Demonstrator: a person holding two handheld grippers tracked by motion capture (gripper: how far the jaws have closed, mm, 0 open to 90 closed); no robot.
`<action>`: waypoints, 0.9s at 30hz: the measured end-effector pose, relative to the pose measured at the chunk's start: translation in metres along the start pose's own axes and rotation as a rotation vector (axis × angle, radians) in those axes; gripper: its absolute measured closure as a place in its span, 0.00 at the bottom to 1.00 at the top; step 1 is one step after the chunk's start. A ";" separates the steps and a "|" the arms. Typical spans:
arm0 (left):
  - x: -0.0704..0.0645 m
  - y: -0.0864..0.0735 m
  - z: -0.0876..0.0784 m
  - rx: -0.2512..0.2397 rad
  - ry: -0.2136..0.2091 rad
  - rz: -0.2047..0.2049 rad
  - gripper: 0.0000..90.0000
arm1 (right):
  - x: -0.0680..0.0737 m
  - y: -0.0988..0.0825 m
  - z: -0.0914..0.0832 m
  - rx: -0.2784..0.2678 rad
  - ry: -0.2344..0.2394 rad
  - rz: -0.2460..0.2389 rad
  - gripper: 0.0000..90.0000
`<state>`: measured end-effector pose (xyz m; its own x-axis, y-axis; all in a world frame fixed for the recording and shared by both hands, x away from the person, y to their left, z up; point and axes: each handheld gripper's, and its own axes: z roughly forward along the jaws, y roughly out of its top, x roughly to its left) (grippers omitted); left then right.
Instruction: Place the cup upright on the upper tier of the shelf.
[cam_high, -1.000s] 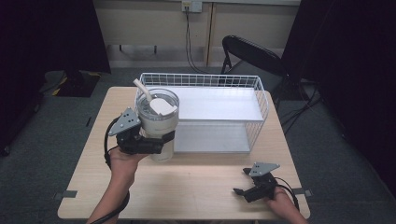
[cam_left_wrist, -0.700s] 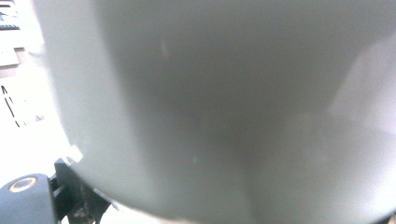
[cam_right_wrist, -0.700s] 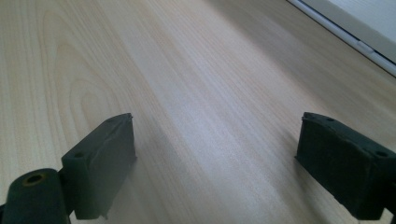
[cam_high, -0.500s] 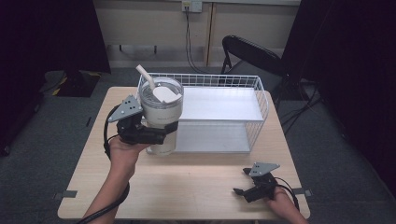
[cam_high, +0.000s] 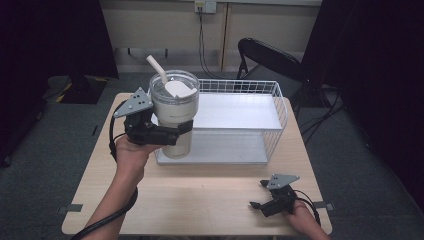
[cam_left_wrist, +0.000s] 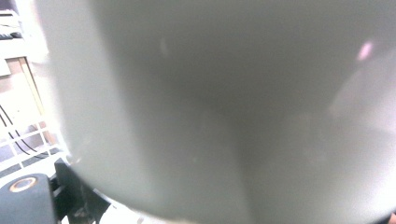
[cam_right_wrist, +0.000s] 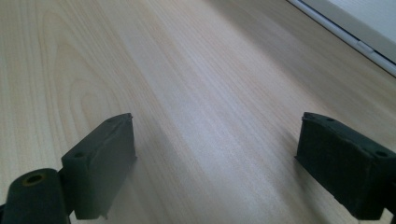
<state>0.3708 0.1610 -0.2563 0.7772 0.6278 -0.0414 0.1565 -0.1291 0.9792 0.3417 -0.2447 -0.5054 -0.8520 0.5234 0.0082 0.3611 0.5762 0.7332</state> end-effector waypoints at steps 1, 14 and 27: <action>0.000 0.002 0.000 0.000 0.000 0.002 0.10 | 0.000 0.000 0.000 0.000 0.000 0.000 0.12; 0.000 0.028 0.004 -0.002 -0.014 0.021 0.10 | 0.000 0.000 0.000 0.000 0.000 0.000 0.12; 0.004 0.045 0.014 0.003 -0.005 0.027 0.10 | 0.000 0.000 0.000 0.000 0.000 0.000 0.12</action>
<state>0.3895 0.1468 -0.2151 0.7842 0.6203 -0.0159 0.1372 -0.1483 0.9794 0.3417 -0.2447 -0.5053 -0.8519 0.5237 0.0082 0.3614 0.5764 0.7329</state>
